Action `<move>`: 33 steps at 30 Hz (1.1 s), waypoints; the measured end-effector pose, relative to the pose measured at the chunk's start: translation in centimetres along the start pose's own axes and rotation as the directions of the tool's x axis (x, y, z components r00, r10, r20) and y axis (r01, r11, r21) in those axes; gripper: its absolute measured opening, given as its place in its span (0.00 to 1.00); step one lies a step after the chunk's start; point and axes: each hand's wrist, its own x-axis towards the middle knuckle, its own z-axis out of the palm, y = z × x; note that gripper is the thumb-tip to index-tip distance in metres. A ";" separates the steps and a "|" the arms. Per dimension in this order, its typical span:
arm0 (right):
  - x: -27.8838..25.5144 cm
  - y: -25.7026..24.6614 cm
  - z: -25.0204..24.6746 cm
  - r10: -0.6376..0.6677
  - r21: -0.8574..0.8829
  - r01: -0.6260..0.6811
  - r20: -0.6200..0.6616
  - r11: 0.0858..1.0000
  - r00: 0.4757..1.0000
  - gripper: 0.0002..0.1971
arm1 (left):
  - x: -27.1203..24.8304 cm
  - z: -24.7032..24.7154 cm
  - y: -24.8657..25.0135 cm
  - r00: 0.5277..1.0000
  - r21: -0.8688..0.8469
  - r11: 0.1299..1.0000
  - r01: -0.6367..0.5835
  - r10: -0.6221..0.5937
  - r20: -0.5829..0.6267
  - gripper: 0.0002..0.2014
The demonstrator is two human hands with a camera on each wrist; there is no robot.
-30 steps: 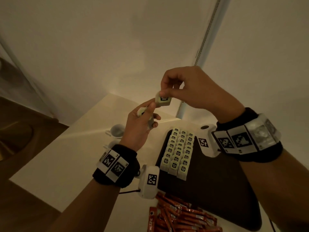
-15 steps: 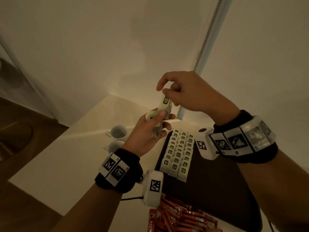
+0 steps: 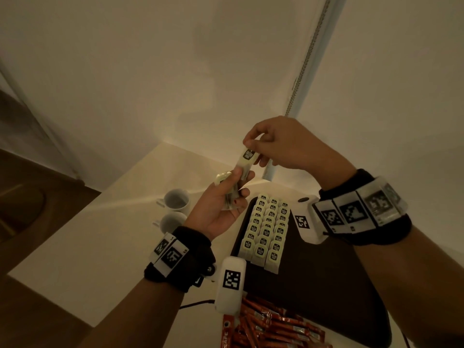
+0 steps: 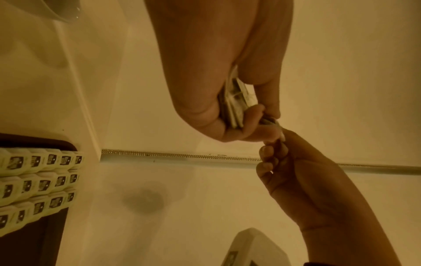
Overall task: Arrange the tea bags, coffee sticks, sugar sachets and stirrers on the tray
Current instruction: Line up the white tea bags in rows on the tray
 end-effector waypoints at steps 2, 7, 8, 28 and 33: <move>0.0 0.2 0.0 0.021 0.035 -0.021 0.007 0.999 1.000 0.05 | 0.0 -0.1 0.0 1.000 0.047 0.999 -0.007 0.008 -0.016 0.11; -0.4 0.2 -0.1 -0.002 0.069 0.004 -0.035 0.998 0.999 0.05 | -0.1 0.0 0.0 0.997 0.122 0.992 -0.042 0.048 -0.052 0.13; -0.4 0.0 -0.1 -0.015 0.072 0.019 -0.052 0.997 0.999 0.06 | -0.1 0.0 -0.1 0.997 0.120 0.992 -0.048 0.055 -0.056 0.13; -1.2 0.7 -0.2 -0.090 0.167 0.121 -0.180 0.979 0.980 0.06 | 0.2 -0.8 -0.8 0.993 0.117 0.989 -0.085 0.094 -0.076 0.14; -2.4 5.9 2.9 0.009 0.102 -0.003 -0.065 0.995 0.998 0.03 | 0.6 -3.9 -0.2 0.944 0.193 0.977 -0.093 0.149 -0.294 0.19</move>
